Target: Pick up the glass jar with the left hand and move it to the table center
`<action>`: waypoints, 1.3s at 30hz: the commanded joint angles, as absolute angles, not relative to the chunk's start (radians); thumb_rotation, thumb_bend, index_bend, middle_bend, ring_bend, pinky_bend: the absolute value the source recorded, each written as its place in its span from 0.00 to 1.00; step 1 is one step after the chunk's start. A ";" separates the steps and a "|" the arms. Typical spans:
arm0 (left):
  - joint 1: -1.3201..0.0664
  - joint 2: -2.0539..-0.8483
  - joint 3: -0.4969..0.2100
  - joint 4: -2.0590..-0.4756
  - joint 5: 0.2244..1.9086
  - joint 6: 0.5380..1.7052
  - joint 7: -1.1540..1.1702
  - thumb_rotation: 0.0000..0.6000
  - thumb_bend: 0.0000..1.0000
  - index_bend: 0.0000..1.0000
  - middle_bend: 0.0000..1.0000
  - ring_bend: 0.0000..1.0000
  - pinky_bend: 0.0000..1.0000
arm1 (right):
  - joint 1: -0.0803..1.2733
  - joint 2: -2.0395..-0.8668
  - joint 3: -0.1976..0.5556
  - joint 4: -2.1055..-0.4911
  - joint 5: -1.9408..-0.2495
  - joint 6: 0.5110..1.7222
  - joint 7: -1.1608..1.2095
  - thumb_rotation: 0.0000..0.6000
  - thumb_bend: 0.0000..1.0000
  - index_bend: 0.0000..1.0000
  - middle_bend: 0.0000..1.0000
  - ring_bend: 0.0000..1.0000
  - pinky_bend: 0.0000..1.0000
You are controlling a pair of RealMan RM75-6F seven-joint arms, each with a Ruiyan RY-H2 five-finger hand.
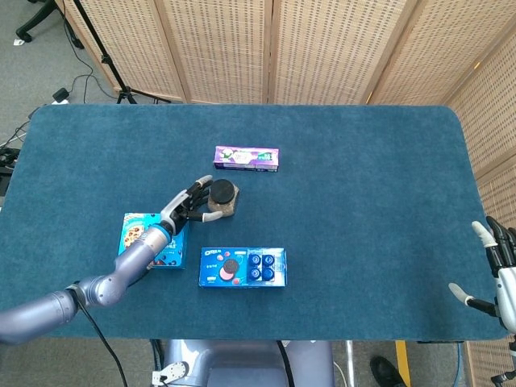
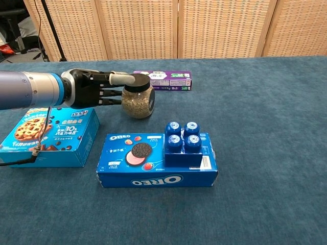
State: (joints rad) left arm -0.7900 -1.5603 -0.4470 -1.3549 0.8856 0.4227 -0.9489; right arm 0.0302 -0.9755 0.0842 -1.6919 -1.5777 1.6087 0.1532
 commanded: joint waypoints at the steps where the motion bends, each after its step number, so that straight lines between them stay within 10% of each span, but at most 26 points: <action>1: -0.802 -1.570 -0.454 -1.365 0.863 0.420 -0.927 1.00 0.16 0.00 0.00 0.00 0.00 | 0.030 -0.975 0.083 -1.692 -1.579 1.608 0.154 1.00 0.00 0.00 0.00 0.00 0.00; 23: -0.884 -1.660 -0.450 -1.384 0.720 0.440 -0.778 1.00 0.15 0.00 0.00 0.00 0.00 | 0.030 -0.965 0.090 -1.685 -1.561 1.603 0.188 1.00 0.00 0.00 0.00 0.00 0.00; 39: -0.713 -1.457 -0.457 -1.586 0.827 0.749 -0.618 1.00 0.00 0.00 0.00 0.00 0.00 | 0.025 -0.966 0.081 -1.687 -1.587 1.616 0.185 1.00 0.00 0.00 0.00 0.00 0.00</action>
